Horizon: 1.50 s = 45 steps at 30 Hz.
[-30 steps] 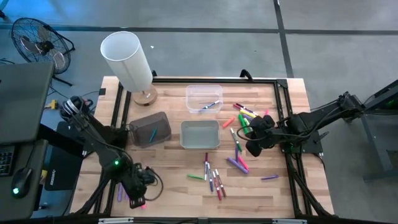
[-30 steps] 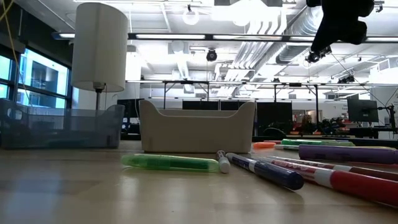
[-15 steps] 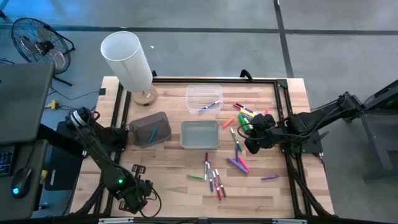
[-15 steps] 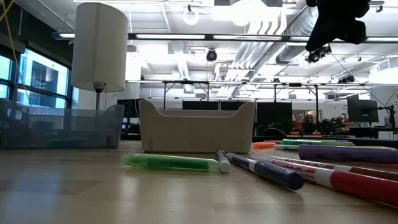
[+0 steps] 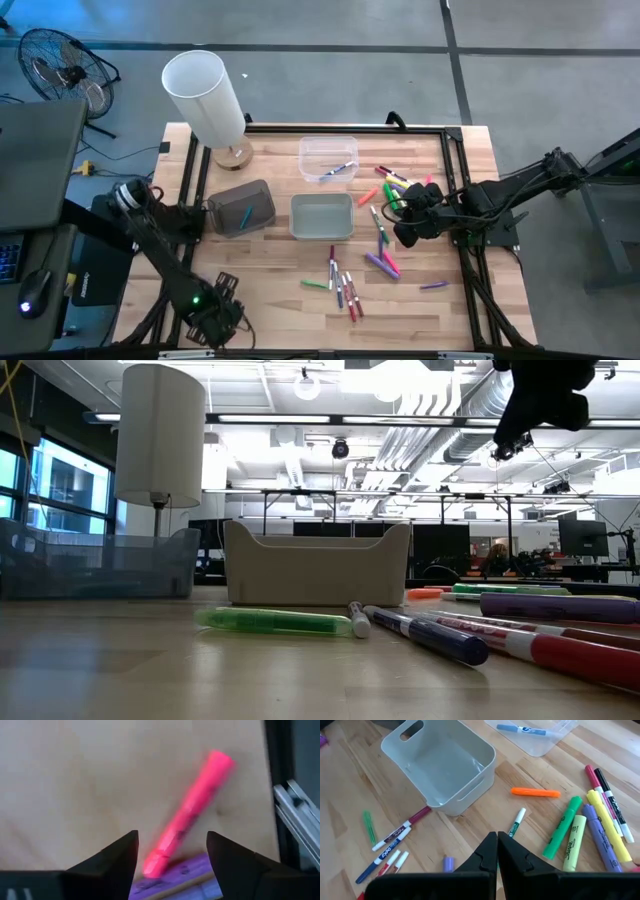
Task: Pick & Place Markers
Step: Put the pink highlighter pen into the gray bin
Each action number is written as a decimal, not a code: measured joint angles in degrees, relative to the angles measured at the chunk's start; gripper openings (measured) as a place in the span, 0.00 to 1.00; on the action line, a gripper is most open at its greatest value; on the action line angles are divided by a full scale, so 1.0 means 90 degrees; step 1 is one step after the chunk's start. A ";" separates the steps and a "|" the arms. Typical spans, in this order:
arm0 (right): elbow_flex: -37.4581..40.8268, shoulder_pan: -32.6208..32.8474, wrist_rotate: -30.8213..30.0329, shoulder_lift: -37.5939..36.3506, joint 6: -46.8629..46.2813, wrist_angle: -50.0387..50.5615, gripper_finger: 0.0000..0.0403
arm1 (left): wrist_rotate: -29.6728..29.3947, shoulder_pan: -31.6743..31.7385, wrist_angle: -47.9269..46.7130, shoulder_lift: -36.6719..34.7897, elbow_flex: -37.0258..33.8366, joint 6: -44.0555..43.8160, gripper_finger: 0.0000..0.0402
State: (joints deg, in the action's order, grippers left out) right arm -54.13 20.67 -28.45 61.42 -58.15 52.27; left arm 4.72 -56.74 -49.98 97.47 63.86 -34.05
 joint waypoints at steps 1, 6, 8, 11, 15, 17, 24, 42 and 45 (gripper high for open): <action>0.0000 0.0000 0.0000 0.0001 0.0001 0.0018 0.00 | 0.0043 -0.0054 0.0046 0.0115 0.0000 0.0041 0.58; 0.0000 0.0000 -0.0017 0.0001 0.0007 0.0032 0.00 | -0.0383 -0.0341 -0.0120 0.0697 0.0002 0.0083 0.58; 0.0000 0.0000 -0.0046 0.0001 0.0010 0.0029 0.00 | -0.0506 -0.0372 -0.0253 0.0908 0.0045 0.0075 0.58; 0.0000 0.0000 -0.0065 0.0001 0.0012 0.0029 0.00 | -0.0559 -0.0367 -0.0318 0.1157 0.0061 0.0095 0.52; 0.0000 0.0000 -0.0048 0.0001 0.0088 0.0030 0.00 | -0.0512 -0.0234 -0.0117 0.1211 0.0052 0.0101 0.33; 0.0000 0.0000 -0.0018 0.0001 0.0177 0.0029 0.00 | -0.0398 -0.0091 -0.0046 0.1212 0.0039 0.0094 0.19; 0.0000 0.0000 0.0136 0.0001 0.0412 0.0026 0.00 | 0.0078 0.0406 -0.0282 0.1260 0.0246 0.0095 0.13; 0.0000 0.0060 0.0656 0.0001 0.1164 -0.0041 0.00 | -0.2588 0.3642 -0.2012 0.1291 0.3787 0.2850 0.13; 0.0000 0.0167 0.0706 0.0001 0.1185 -0.0041 0.00 | -0.2595 0.4503 -0.1808 0.1283 0.4102 0.3583 0.13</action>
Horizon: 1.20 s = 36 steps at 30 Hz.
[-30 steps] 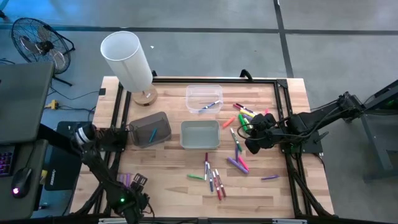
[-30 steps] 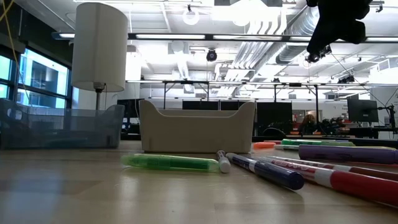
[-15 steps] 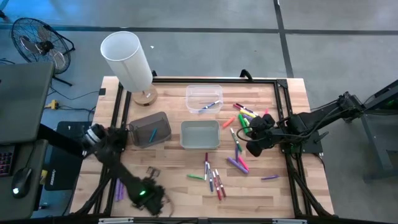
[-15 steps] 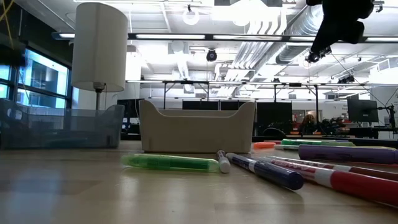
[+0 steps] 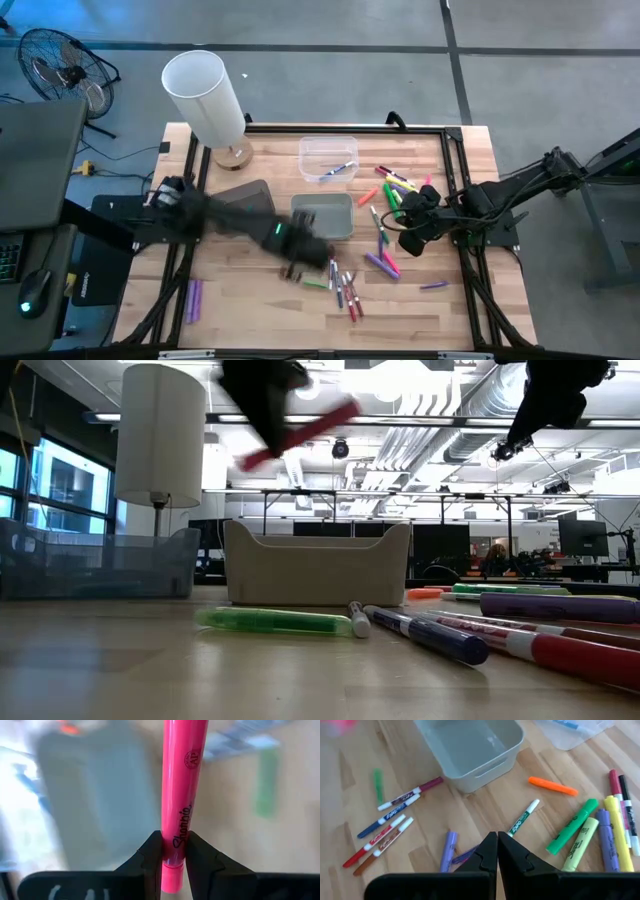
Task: Pick & Place Markers
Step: Put the pink highlighter pen into the gray bin, then put the pink marker pen into the transparent bin
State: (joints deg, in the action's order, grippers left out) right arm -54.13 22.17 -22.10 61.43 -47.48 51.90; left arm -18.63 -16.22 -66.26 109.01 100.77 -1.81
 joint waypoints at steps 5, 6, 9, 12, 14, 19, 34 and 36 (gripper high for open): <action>0.0000 0.0238 0.0023 0.0000 0.0000 0.0003 0.00 | 0.0839 0.1210 0.0643 -0.0002 0.0068 0.0498 0.15; 0.0000 0.0282 0.0023 0.0000 -0.0005 0.0007 0.00 | 0.1083 0.1387 0.0698 -0.0002 0.0068 0.0428 0.18; 0.0000 0.0401 0.0023 0.0000 -0.0032 0.0012 0.00 | 0.1666 0.1808 0.0824 0.0232 0.0096 0.0385 0.28; 0.0000 0.0481 0.0021 0.0000 -0.0055 0.0015 0.00 | 0.1798 0.1964 0.0578 0.0453 0.0053 0.0396 0.34; 0.0000 0.0508 0.0011 0.0000 -0.0056 0.0015 0.00 | 0.1892 0.1947 0.0699 0.0503 0.0076 0.0408 0.36; 0.0000 0.0508 0.0004 0.0000 -0.0220 0.0015 0.00 | 0.1762 0.1881 0.0628 0.0503 0.0076 0.0011 0.36; 0.0000 0.0496 -0.0625 0.0000 -0.0724 -0.0577 0.00 | 0.2350 0.2149 -0.0020 -0.1291 -0.0841 0.1002 0.03; 0.0000 0.0496 -0.0902 0.0000 -0.0722 -0.0865 0.00 | 0.2325 0.2242 0.0068 -0.2062 -0.1758 0.0964 0.01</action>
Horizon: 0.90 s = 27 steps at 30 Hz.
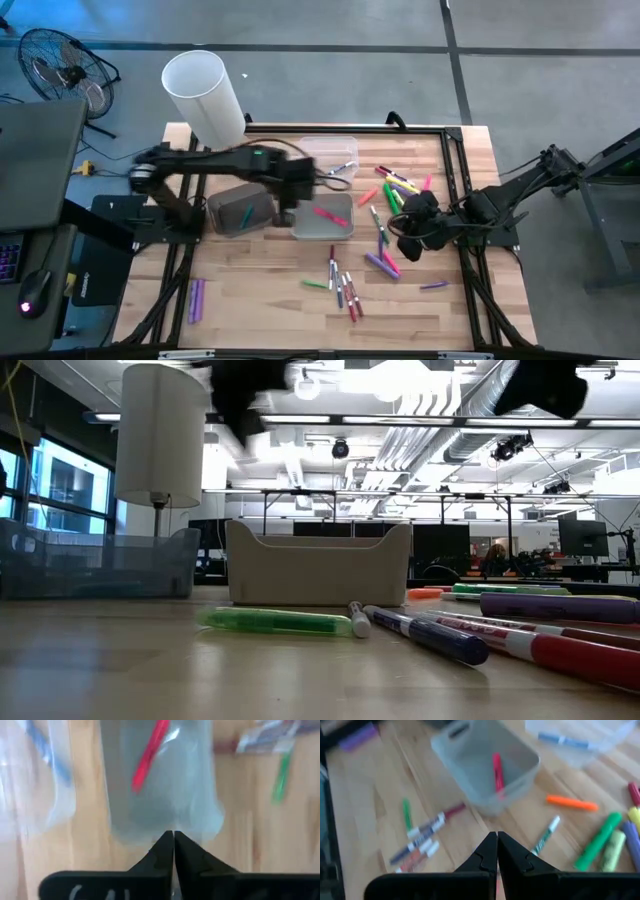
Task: Pick & Place Markers
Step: Put the pink marker pen into the transparent bin
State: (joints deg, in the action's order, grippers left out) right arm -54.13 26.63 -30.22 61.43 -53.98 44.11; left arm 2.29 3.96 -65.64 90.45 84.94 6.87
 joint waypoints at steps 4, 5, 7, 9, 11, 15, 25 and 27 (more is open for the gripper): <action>0.0000 0.0000 -0.0869 0.0011 0.0002 -0.0661 0.00 | -0.0001 0.0016 0.1028 -0.1526 -0.1773 -0.0616 0.01; 0.0000 0.0000 -0.1154 0.0015 0.0003 -0.0787 0.00 | -0.0003 0.0016 0.1002 -0.1928 -0.2165 -0.0806 0.01; -0.0002 -0.0034 -0.1686 0.0032 0.0005 -0.0998 0.00 | -0.0009 0.0012 0.1878 -0.2634 -0.2806 -0.1103 0.00; -0.0002 -0.0182 -0.1995 0.0101 0.0038 -0.1292 0.00 | -0.0032 0.0021 0.2189 -0.3401 -0.3495 -0.1396 0.00; -0.0002 -0.0390 -0.2071 0.0170 0.0243 -0.1555 0.00 | -0.0080 0.0020 0.2874 -0.3906 -0.3996 -0.1642 0.00; -0.0005 -0.1074 -0.1642 0.0445 0.1069 -0.2487 0.00 | -0.0425 0.0018 0.3237 -0.4810 -0.4693 -0.1958 0.00; -0.1349 -0.4208 0.1077 0.1514 0.2026 -0.0939 0.00 | -0.0954 0.0018 0.3337 -0.5248 -0.4859 -0.2143 0.00; -0.1751 -0.4898 0.1655 0.1842 0.2213 -0.0112 0.00 | -0.1075 0.0018 0.3375 -0.5222 -0.4857 -0.2321 0.00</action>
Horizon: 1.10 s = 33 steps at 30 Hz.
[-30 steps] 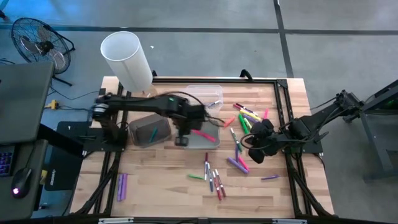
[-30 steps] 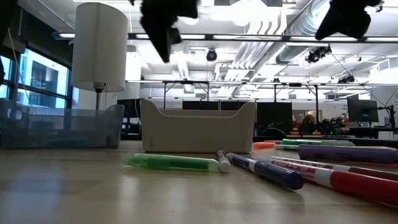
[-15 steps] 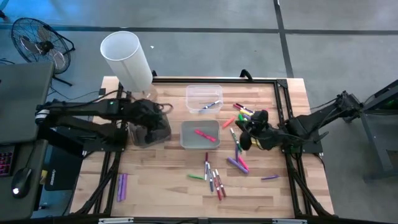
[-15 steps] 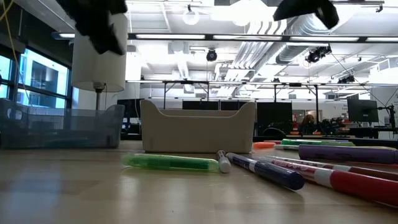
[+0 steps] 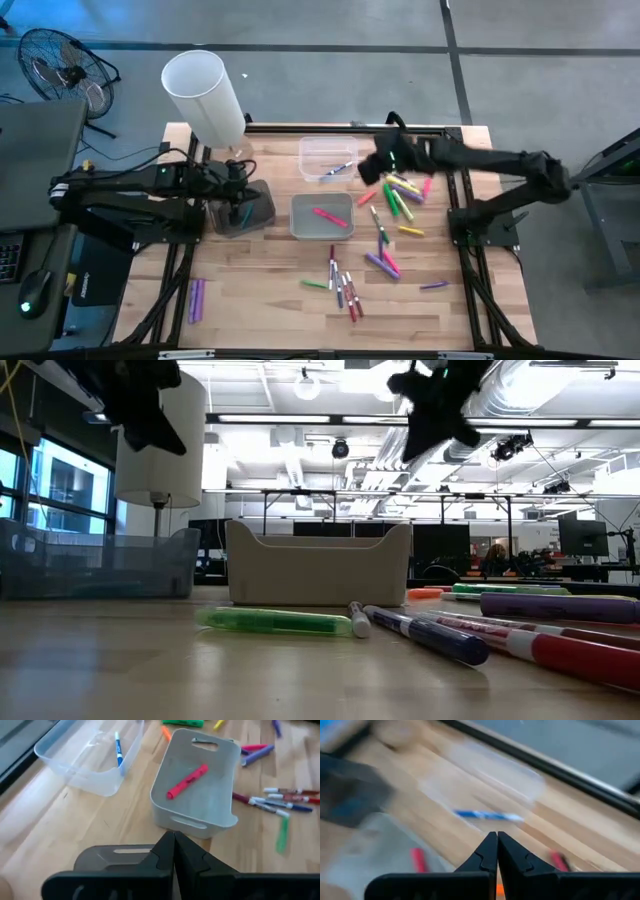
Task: Pick & Place Markers
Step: Put the pink marker pen into the transparent bin
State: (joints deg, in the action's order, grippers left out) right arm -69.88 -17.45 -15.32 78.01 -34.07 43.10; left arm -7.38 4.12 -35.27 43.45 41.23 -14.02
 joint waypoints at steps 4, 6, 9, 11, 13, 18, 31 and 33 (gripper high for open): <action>-0.0536 -0.1094 0.0600 0.0750 0.1022 0.1551 0.04 | -0.0136 0.0001 0.0002 0.0142 0.0000 -0.0165 0.00; -0.0677 -0.1492 0.0602 0.1128 0.1605 0.1891 0.08 | -0.0159 0.0000 0.0077 0.0150 0.0004 -0.0181 0.00; -0.0708 -0.2003 0.0871 0.1609 0.2440 0.2312 0.15 | -0.0402 0.0000 0.0121 0.0159 0.0005 -0.0367 0.00; -0.0696 -0.2254 0.1100 0.1893 0.2836 0.2421 0.19 | -0.0586 0.0000 0.0146 0.0155 0.0007 -0.0476 0.00; -0.0680 -0.2414 0.1130 0.2153 0.3112 0.2487 0.23 | -0.0774 0.0000 0.0140 0.0157 0.0007 -0.0498 0.00; -0.0679 -0.2521 0.1225 0.2613 0.3719 0.2471 0.27 | -0.1151 0.0000 0.0146 0.0157 0.0007 -0.0501 0.00; -0.0678 -0.2518 0.1366 0.3386 0.4273 0.2442 0.31 | -0.1418 0.0000 0.0153 0.0157 0.0007 -0.0646 0.00; -0.0678 -0.2516 0.1362 0.3477 0.4292 0.2441 0.31 | -0.1418 0.0000 0.0153 0.0157 0.0007 -0.0670 0.00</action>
State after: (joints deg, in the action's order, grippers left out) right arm -75.99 -40.10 -3.06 109.30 4.56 65.07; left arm -20.14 4.12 -33.89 44.86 41.30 -20.05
